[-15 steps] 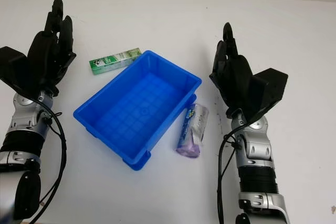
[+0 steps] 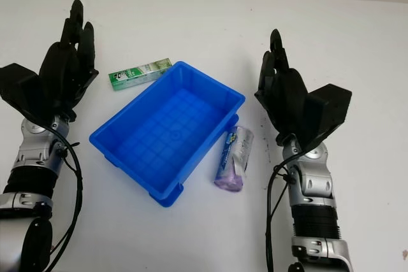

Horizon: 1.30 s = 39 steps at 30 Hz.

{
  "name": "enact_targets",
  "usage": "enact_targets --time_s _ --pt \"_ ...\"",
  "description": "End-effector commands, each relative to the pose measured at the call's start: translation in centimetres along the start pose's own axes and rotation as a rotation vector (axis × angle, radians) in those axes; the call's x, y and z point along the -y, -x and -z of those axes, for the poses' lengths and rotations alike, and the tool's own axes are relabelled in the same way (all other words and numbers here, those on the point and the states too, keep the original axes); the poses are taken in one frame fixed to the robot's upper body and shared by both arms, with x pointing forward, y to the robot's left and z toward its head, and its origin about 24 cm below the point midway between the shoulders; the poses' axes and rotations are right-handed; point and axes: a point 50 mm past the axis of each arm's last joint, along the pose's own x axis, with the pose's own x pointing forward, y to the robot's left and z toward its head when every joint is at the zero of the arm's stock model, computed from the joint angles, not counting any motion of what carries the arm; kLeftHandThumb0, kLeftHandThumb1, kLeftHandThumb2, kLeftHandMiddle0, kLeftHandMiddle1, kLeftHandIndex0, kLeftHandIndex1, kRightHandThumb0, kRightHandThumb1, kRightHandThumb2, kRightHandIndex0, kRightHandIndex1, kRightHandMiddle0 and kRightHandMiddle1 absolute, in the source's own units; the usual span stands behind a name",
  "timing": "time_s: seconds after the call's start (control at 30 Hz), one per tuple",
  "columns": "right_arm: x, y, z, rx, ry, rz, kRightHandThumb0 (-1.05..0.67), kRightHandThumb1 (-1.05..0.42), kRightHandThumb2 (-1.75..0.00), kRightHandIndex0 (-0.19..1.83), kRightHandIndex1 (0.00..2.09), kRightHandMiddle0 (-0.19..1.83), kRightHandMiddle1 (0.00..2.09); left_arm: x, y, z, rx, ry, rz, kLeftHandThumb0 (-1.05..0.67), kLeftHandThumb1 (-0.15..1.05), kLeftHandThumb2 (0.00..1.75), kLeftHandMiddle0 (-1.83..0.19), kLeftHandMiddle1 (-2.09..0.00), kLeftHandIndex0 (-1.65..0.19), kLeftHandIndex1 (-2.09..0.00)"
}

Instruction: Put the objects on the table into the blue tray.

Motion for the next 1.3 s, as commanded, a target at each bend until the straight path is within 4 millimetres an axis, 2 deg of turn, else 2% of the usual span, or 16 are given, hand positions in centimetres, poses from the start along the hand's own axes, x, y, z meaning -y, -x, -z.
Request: enact_targets --time_s 0.0,0.03,0.07,0.1,0.17,0.2,0.3,0.4,0.5,0.63,0.8,1.0,1.17,1.27 --pt "1.4 0.3 -3.0 0.097 0.124 0.007 -0.64 -1.05 -0.43 -0.05 0.07 -0.06 0.08 0.1 0.2 0.2 -0.001 0.000 0.005 -0.77 1.05 0.71 0.19 0.00 0.19 0.00" --pt "1.7 0.6 -4.1 0.116 0.194 0.008 -0.59 -1.05 -0.35 0.01 0.11 0.00 0.12 0.1 0.3 0.2 -0.006 0.001 0.008 -0.77 1.05 0.70 0.19 0.00 0.19 0.00" --pt "2.1 0.8 -5.1 0.131 0.251 -0.006 -0.53 -1.04 -0.20 0.11 0.16 0.02 0.30 0.2 0.3 0.3 -0.011 0.002 0.011 -0.78 1.05 0.71 0.19 0.00 0.19 0.00" --pt "2.4 1.1 -6.2 0.138 0.309 -0.028 -0.49 -1.03 -0.13 0.14 0.18 -0.06 0.54 0.2 0.3 0.4 -0.022 0.002 0.008 -0.78 1.05 0.71 0.19 0.00 0.19 0.00" --pt "3.0 1.8 -8.4 0.183 0.521 -0.090 -0.43 -0.93 -0.05 0.22 0.23 -0.11 0.84 0.2 0.4 0.5 -0.034 0.001 0.002 -0.80 1.05 0.70 0.19 0.00 0.19 0.00" --pt "3.4 2.3 -9.8 0.207 0.685 -0.132 -0.43 -0.89 -0.05 0.27 0.26 -0.06 0.86 0.3 0.4 0.5 -0.037 0.004 0.003 -0.80 1.05 0.69 0.19 0.00 0.19 0.00" --pt "3.6 3.3 -12.0 0.216 0.973 -0.214 -0.42 -0.72 -0.05 0.45 0.20 0.37 0.38 0.4 0.3 0.4 -0.039 0.007 0.011 -0.79 1.05 0.69 0.19 0.00 0.19 0.00" --pt "3.3 3.9 -13.1 0.202 1.166 -0.331 -0.42 -0.68 -0.05 0.53 0.14 0.53 0.17 0.5 0.1 0.3 -0.037 0.004 0.024 -0.77 1.05 0.71 0.19 0.00 0.19 0.00" --pt "3.0 4.6 -13.5 0.202 1.380 -0.456 -0.49 -0.69 -0.06 0.57 0.13 0.60 0.13 0.9 -0.3 0.1 -0.048 0.008 0.026 -0.78 1.05 0.70 0.19 0.00 0.19 0.00" --pt "2.9 4.9 -13.4 0.223 1.450 -0.545 -0.47 -0.68 -0.05 0.61 0.12 0.65 0.11 1.0 -0.5 -0.1 -0.062 -0.015 0.026 -0.79 1.05 0.70 0.19 0.00 0.19 0.00" --pt "2.2 5.7 -14.4 0.218 1.623 -0.672 -0.41 -0.76 -0.08 0.62 0.10 0.66 0.08 0.9 -0.8 -0.4 -0.068 -0.048 0.033 -0.80 1.05 0.73 0.19 0.00 0.19 0.00" --pt "2.2 6.5 -14.9 0.285 1.718 -0.746 -0.36 -0.79 -0.07 0.66 0.09 0.68 0.07 1.0 -1.0 -0.4 -0.073 -0.023 0.028 -0.80 1.05 0.71 0.19 0.00 0.19 0.00" --pt "1.7 7.1 -14.5 0.337 1.738 -0.788 -0.33 -0.87 -0.08 0.65 0.08 0.67 0.06 1.0 -1.2 -0.5 -0.061 -0.019 0.038 -0.80 1.05 0.70 0.19 0.00 0.19 0.00" --pt "1.1 7.5 -14.0 0.365 1.763 -0.824 -0.34 -0.84 -0.06 0.65 0.07 0.67 0.05 0.9 -1.3 -0.7 -0.054 -0.043 0.041 -0.82 1.05 0.70 0.19 0.00 0.19 0.00"
